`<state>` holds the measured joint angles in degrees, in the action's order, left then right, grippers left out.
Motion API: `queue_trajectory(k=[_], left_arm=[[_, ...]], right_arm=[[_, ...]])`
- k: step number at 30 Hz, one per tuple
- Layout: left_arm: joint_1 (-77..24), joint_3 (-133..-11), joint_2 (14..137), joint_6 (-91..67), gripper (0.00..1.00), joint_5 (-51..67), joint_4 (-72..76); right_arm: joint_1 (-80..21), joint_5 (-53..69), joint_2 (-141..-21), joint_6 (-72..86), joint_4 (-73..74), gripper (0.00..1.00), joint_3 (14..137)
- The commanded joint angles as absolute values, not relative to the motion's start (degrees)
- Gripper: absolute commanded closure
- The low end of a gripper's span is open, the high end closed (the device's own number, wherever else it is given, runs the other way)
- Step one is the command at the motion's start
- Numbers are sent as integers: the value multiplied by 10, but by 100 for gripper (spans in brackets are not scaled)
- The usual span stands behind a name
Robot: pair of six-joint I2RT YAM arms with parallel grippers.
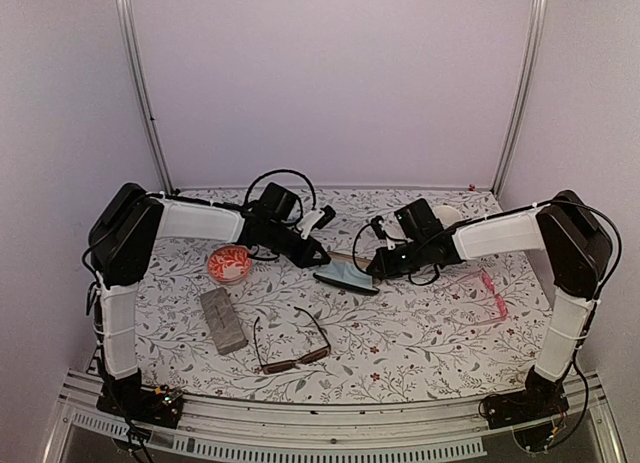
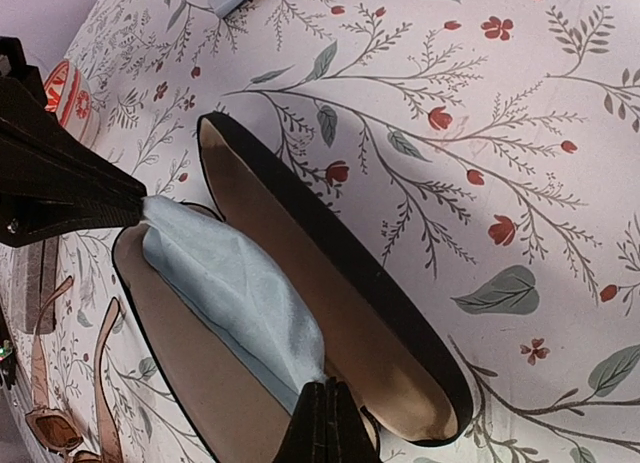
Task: Organize the sunglasses
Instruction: Place the folded cleaning cloth in the sunglasses case.
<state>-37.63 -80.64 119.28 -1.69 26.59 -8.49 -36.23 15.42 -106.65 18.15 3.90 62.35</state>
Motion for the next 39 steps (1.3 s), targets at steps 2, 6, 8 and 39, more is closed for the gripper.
queue_trajectory(k=[2, 6, 8, 39], left_arm=[[-371, -822, 1208, -17, 100, 276, -92], [-371, -821, 1196, -20, 100, 271, -86], [-371, -820, 1183, -23, 100, 270, -79], [-438, -652, 1029, -82, 100, 212, -3]], right_arm=[[-359, 154, -1077, 172, 54, 100, 640], [-359, 150, -1060, 168, 53, 100, 637], [-359, 146, -1041, 163, 53, 100, 636], [-435, 118, -898, 187, 58, 100, 529]])
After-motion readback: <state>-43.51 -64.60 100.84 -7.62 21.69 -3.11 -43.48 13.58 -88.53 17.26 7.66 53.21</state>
